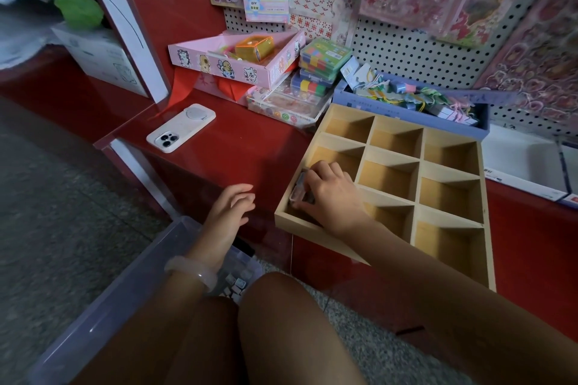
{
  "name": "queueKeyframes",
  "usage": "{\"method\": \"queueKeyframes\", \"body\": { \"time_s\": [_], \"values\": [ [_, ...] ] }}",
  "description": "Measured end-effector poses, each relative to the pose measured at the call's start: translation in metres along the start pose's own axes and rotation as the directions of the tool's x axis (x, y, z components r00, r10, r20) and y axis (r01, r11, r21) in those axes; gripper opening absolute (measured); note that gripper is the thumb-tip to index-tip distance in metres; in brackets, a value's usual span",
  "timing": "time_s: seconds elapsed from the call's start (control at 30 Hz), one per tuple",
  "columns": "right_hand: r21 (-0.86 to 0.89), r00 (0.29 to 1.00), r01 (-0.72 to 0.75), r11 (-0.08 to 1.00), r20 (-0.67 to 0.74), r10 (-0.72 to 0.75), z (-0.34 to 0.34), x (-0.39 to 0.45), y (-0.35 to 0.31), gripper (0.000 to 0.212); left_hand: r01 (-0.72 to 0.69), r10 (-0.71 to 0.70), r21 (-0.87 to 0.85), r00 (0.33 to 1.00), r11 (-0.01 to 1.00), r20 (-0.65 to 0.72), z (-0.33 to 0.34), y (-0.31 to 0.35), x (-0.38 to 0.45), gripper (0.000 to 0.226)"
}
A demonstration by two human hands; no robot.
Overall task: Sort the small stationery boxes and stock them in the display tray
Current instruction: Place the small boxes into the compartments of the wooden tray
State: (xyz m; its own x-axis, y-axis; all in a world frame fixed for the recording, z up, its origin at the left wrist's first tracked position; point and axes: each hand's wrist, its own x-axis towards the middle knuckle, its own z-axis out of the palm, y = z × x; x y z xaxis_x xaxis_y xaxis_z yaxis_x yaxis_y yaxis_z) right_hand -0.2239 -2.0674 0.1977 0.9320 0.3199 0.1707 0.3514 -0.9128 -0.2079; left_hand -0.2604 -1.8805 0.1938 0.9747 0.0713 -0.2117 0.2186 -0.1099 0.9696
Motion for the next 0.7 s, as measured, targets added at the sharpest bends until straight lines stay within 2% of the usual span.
{"method": "queueKeyframes", "body": {
  "time_s": [0.2,0.37,0.57,0.7],
  "values": [
    [0.009,0.999,-0.001,1.0,0.052,0.0,-0.004,0.001,-0.002,0.052,0.008,-0.009,-0.02,1.0,1.0,-0.012,-0.004,-0.003,-0.002,0.022],
    [0.054,0.998,0.016,0.998,0.06,-0.019,-0.017,0.001,0.0,0.049,0.004,-0.005,-0.017,0.999,1.0,-0.033,-0.006,0.002,-0.005,0.023],
    [0.245,0.988,0.151,0.958,-0.015,-0.152,-0.02,0.025,-0.043,0.029,-0.034,0.032,-0.017,0.992,0.999,-0.121,-0.029,0.02,-0.023,0.022],
    [0.355,0.943,0.248,0.901,0.123,-0.309,0.008,0.038,-0.093,0.033,0.002,-0.014,-0.047,0.965,0.999,-0.261,-0.067,0.007,-0.035,0.02]
  ]
}}
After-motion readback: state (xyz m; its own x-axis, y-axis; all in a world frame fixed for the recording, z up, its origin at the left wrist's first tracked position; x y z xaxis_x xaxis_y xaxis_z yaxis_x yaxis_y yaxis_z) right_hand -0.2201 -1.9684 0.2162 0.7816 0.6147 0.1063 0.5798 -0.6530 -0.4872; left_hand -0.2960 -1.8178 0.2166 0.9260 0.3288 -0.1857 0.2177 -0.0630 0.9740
